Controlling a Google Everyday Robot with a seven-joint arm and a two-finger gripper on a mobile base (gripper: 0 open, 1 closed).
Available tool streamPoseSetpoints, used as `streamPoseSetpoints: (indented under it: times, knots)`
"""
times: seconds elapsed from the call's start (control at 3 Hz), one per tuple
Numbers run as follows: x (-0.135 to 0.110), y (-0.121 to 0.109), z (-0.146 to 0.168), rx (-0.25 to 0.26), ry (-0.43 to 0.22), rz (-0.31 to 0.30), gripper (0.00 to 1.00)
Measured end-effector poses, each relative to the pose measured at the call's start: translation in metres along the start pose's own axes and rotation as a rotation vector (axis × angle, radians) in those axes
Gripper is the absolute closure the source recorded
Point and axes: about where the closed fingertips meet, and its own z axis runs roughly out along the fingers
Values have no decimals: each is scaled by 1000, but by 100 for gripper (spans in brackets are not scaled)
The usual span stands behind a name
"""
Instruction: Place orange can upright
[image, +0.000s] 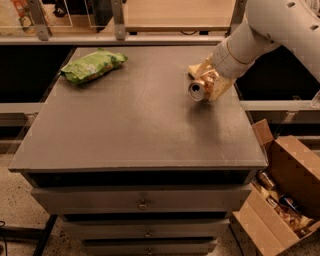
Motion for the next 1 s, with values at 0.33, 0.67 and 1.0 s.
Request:
streamPoseSetpoints:
  times: [0.33,0.67,1.0]
  knots:
    - [-12,11,-31,42,-72,9,100]
    - [-29,34,-79,120,-174,57,100]
    - [-48,58,-112,179,-259,99,100]
